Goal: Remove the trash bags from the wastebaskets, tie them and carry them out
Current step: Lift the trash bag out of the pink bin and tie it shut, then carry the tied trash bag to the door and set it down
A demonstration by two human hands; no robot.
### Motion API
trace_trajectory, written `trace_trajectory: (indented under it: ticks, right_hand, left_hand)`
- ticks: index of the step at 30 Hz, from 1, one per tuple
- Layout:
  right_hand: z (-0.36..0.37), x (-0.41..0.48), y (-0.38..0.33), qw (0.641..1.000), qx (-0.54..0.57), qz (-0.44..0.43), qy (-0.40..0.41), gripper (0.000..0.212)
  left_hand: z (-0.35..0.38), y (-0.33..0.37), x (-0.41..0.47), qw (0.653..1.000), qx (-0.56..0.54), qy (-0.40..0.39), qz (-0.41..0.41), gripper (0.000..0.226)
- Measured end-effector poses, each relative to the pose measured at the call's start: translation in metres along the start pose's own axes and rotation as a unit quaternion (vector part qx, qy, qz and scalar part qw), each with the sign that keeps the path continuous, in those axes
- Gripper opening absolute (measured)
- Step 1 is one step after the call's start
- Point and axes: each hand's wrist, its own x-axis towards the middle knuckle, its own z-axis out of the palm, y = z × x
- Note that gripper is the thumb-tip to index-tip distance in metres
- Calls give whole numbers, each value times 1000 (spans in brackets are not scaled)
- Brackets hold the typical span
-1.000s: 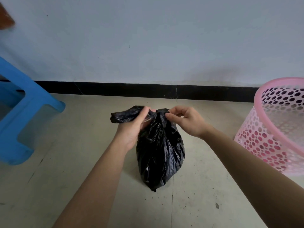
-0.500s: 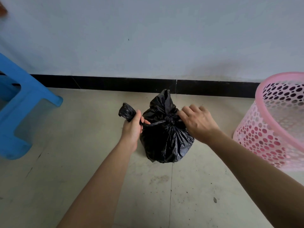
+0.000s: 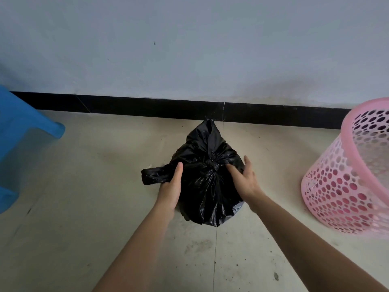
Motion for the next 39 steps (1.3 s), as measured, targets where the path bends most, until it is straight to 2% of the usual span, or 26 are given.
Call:
trace_trajectory:
  ticks: [2, 3, 7, 11, 16, 21, 25, 30, 32, 36, 39]
  right_hand:
    - [14, -2, -1, 998, -11, -53, -12, 68]
    - [19, -3, -3, 996, -31, -80, 2, 61]
    - [20, -24, -28, 990, -14, -121, 71, 48]
    - [-3, -61, -95, 984, 18, -150, 99, 41]
    - [-41, -130, -214, 967, 21, -211, 139, 34]
    - [-75, -224, -366, 955, 15, -254, 149, 26]
    - [-95, -314, -498, 946, 8, -296, 135, 20]
    - [-120, -439, -658, 936, -4, -335, 106, 24]
    - [-126, -496, -720, 931, -4, -353, 94, 26]
    - [-125, -582, -793, 919, 6, -387, 73, 27]
    - [-115, -635, -818, 907, 11, -420, 37, 25]
  left_hand:
    - [6, 1, 0, 999, -12, -26, -14, 70]
    - [10, 2, -2, 1000, -19, -15, -1, 65]
    - [15, 28, -30, 987, -5, 100, 127, 38]
    - [9, 90, -92, 963, 25, 159, 216, 38]
    - [-6, 191, -188, 939, 0, 185, 289, 43]
    - [-45, 312, -309, 913, 1, 202, 354, 44]
    - [-86, 417, -416, 873, -8, 252, 418, 37]
    - [-142, 541, -561, 856, -46, 281, 432, 38]
    - [-175, 587, -622, 839, -45, 304, 449, 37]
    - [-223, 635, -721, 812, -36, 344, 470, 32]
    - [-255, 639, -778, 775, -37, 396, 492, 29]
